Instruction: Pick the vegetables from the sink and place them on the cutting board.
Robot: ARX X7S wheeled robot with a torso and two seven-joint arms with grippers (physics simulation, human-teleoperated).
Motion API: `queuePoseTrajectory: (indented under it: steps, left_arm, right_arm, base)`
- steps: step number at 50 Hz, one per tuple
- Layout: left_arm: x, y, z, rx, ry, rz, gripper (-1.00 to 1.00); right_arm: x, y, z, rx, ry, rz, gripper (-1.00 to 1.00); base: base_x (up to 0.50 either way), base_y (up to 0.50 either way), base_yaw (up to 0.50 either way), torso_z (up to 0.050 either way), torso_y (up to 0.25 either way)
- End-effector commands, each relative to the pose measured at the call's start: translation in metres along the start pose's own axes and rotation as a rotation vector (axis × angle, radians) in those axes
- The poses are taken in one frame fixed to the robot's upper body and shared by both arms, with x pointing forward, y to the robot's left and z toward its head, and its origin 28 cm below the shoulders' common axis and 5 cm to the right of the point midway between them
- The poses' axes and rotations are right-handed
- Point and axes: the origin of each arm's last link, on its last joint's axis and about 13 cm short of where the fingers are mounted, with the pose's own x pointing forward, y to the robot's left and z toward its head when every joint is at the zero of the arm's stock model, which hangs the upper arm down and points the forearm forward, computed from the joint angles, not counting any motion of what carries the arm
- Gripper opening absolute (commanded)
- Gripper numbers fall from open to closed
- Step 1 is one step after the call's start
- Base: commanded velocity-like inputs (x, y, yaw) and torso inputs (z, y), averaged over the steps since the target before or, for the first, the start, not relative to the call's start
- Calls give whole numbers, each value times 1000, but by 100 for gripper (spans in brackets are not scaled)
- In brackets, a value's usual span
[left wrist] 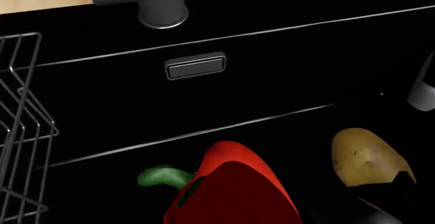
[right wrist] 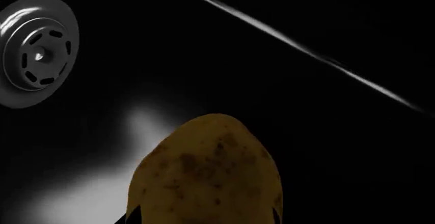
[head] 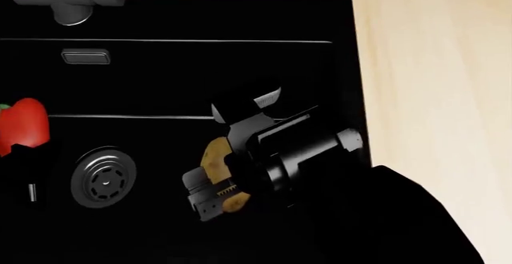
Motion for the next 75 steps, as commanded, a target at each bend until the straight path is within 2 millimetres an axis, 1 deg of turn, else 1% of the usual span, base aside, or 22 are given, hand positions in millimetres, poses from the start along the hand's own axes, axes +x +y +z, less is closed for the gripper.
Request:
queuePoseTrajectory:
  steps: [1,10,31,33,35,43,50,58,61,62,63,64,66,67,68,69,70,71,73,74,75]
  left_arm:
    - [0,-1,3,-39,-34,-27,-100]
    - [0,-1,3,-49,-25,-38,-100]
    - [0,-1,3,-63,-14,-46,-100]
    - [0,-1,3,-69,-13,-47,-100]
    - [0,-1,3,-72,-12,-49,-100]
    - [0,-1,3,-67,-18,-55,-100]
    - [0,-1,3,-75,-16,-53,-100]
    - [0,-1,3,-71,-16,-55,-100]
    - [0,-1,3,-75,-28,-44,-100]
    - [0,-1,2,-79,-34,-38,-100]
    - [0,-1,2,-82,-34,-36,-100]
    - [0,-1,2,-81,-33,-31,-100]
    - [0,-1,2,-82,-37,-33,-100]
    - [-6,-44,26,43,-83,-147,-100]
    - [-42,-19,28,17,-119,24,-100]
    - [-66,-6,31,50,-69,162,-100]
    - [-64,-26,30,37,-16,14,-100]
    - [-63,-39,30,19,22,-87,-100]
    - [-56,-46,30,28,29,-83,-100]
    - [-51,-50,31,25,23,-85,-100]
    - [-50,-50,31,17,16,-88,-100]
  right_arm:
    - [-1,7,8,2,-35,30,-100]
    - [-2,6,9,-3,-33,25,-100]
    - [-6,9,13,-11,-20,40,-100]
    - [-13,10,21,-29,-29,37,-100]
    - [-16,11,24,-38,-32,35,-100]
    - [-17,16,28,-37,-42,49,-100]
    - [-24,17,37,-32,-85,38,-100]
    - [-39,19,25,-23,-99,40,-100]
    - [-49,19,20,-17,-120,38,-100]
    - [-59,21,15,-18,-134,40,-100]
    - [-63,21,14,-20,-149,37,-100]
    - [-74,22,11,-17,-172,35,-100]
    - [-86,23,8,-20,-213,20,-100]
    - [-99,25,5,-17,-247,17,-100]
    - [-107,26,4,-18,-276,10,-100]
    - [-121,29,1,-22,-313,6,-100]
    - [-127,30,-1,-26,-334,-1,-100]
    - [-137,31,-4,-31,-367,-9,-100]
    - [-148,32,-10,-40,-422,-15,-100]
    - [-155,32,-17,-48,-451,-26,-100]
    - [-157,33,-21,-61,-465,-37,-100]
  base:
    - [0,0,0,0,0]
    - [0,0,0,0,0]
    - [1,0,0,0,246]
    - [0,0,0,0,250]
    - [0,0,0,0,250]
    - [0,0,0,0,250]
    - [2,0,0,0,215]
    - [0,0,0,0,250]
    - [0,0,0,0,137]
    - [0,0,0,0,0]
    - [0,0,0,0,0]
    - [0,0,0,0,0]
    - [0,0,0,0,0]
    - [0,0,0,0,0]
    - [0,0,0,0,0]
    - [0,0,0,0,0]
    - [0,0,0,0,0]
    - [0,0,0,0,0]
    - [0,0,0,0,0]
    - [0,0,0,0,0]
    - [0,0,0,0,0]
